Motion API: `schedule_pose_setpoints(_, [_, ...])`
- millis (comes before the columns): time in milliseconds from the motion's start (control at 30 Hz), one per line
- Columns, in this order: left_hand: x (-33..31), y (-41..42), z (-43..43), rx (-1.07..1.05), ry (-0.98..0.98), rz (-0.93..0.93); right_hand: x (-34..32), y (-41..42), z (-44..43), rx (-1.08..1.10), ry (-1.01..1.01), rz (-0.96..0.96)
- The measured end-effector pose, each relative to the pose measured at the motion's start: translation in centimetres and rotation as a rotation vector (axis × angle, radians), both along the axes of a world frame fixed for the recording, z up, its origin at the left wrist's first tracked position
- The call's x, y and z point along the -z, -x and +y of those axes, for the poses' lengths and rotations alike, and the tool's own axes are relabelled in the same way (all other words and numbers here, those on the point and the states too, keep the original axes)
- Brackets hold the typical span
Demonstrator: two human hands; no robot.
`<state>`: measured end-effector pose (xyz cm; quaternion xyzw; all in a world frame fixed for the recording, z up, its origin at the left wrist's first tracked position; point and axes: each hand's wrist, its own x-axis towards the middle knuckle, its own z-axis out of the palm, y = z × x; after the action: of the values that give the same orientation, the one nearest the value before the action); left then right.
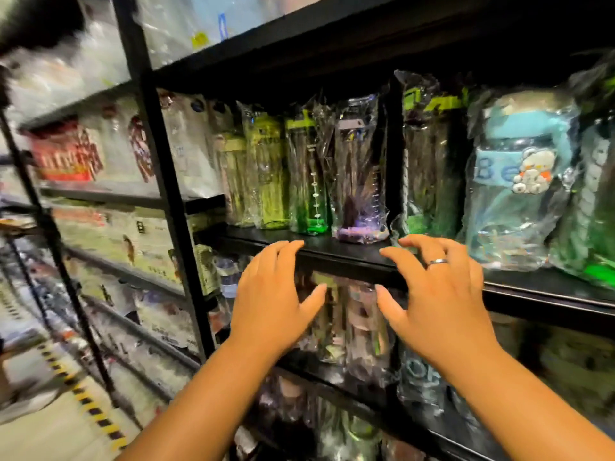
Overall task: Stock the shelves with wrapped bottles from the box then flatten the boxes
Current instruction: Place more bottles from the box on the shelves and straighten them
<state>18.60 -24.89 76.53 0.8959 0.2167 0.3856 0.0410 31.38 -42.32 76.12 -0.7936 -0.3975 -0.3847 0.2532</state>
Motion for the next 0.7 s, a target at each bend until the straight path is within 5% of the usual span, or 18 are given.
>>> schedule_pose_setpoints(400, [-1.2,7.2,20.5,0.057,0.249,-0.061,-2.2,6.4,22.6,0.010,-0.023,0.274])
schedule_pose_setpoints(700, [-4.2,0.4,28.0,0.203,0.462,-0.120,-4.3,3.8,29.9,0.045,-0.062,0.335])
